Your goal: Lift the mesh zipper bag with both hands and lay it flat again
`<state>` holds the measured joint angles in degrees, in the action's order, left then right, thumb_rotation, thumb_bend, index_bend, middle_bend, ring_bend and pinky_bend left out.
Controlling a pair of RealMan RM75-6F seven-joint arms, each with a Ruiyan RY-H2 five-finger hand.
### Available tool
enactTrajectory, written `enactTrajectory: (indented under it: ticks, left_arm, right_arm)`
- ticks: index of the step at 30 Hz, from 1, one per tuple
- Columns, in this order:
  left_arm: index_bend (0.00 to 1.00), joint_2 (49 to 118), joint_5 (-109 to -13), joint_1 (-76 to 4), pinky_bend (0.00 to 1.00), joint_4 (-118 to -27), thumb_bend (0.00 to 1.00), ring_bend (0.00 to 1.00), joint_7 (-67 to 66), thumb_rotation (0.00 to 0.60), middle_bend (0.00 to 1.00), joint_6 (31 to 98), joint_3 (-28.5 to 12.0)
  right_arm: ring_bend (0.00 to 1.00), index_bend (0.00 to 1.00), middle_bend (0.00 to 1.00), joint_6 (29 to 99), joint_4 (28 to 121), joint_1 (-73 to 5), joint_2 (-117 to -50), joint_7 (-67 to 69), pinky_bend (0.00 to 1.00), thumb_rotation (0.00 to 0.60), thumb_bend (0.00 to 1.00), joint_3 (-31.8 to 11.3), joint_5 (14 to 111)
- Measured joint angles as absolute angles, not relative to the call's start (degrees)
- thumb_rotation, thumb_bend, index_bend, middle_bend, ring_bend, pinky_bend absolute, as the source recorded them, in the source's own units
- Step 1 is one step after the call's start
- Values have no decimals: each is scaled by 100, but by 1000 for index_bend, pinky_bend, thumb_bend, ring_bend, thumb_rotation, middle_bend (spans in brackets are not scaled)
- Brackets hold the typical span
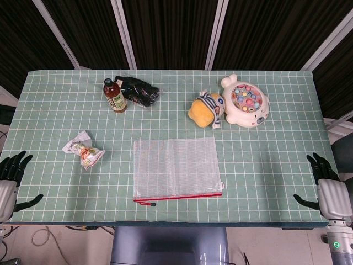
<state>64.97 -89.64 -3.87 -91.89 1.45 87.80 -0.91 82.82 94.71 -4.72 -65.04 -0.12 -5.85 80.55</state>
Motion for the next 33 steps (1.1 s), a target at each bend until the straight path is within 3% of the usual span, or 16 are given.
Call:
enactTrajectory:
  ticks: [23, 27, 33]
  left_arm:
    - [0, 6517, -8909, -407, 0, -9190, 76, 0, 135, 600, 0, 8721, -98]
    - [0, 6511, -8829, -409, 0, -9191, 76, 0, 131, 600, 0, 8684, -122]
    - [0, 6522, -8785, -403, 0, -9189, 75, 0, 66, 600, 0, 8683, -135]
  right_arm:
    - [0, 0, 0, 8269, 9454, -563, -6477, 29, 221, 600, 111, -519, 8417]
    - [0, 0, 0, 8117, 9625, -855, -6432, 75, 223, 600, 115, -590, 8714]
    - [54, 0, 25, 7628, 10192, -1406, -6438, -184, 309, 600, 131, -783, 8778]
